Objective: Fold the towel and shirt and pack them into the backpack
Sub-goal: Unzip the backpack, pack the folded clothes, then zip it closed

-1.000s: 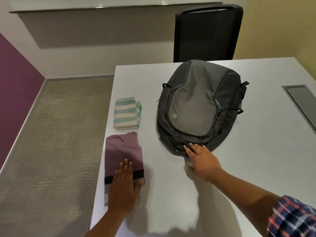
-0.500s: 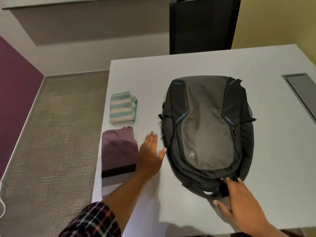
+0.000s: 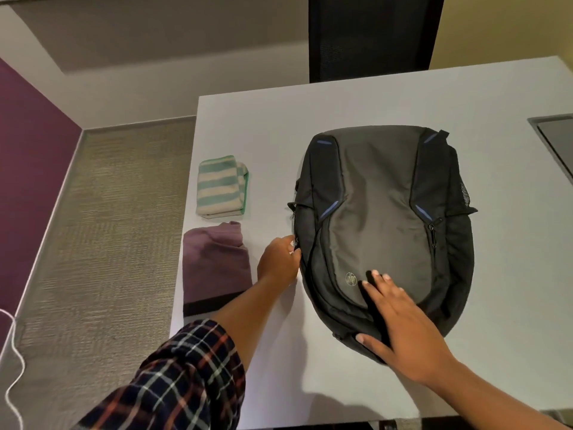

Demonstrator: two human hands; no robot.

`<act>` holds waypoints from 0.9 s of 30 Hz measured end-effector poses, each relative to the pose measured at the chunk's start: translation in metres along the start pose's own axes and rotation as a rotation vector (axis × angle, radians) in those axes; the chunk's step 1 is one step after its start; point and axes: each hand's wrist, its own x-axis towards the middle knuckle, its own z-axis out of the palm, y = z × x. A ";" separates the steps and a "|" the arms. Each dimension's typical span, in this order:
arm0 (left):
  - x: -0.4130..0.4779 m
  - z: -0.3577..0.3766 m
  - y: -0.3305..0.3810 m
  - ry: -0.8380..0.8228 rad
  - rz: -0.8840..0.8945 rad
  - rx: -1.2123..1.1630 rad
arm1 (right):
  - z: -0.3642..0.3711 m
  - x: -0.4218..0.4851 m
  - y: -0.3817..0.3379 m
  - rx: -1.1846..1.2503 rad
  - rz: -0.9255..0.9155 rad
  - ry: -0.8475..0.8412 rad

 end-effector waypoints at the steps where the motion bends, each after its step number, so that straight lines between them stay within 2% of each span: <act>1: 0.002 0.000 -0.001 0.009 -0.004 0.001 | 0.002 0.005 0.000 -0.012 -0.006 -0.043; 6: 0.007 0.001 -0.008 -0.080 0.001 0.095 | 0.017 0.019 -0.004 -0.061 0.018 -0.143; 10: 0.004 -0.006 -0.007 -0.103 0.044 0.262 | 0.026 0.024 -0.005 -0.045 0.061 -0.145; 15: -0.015 -0.005 -0.008 -0.100 0.127 0.362 | 0.034 0.027 -0.006 -0.027 0.102 -0.133; 24: -0.088 0.024 -0.025 -0.058 0.197 0.280 | 0.038 0.028 -0.008 -0.027 0.139 -0.116; 27: -0.120 0.039 -0.027 -0.128 0.235 0.329 | 0.036 0.028 -0.011 0.000 0.154 -0.099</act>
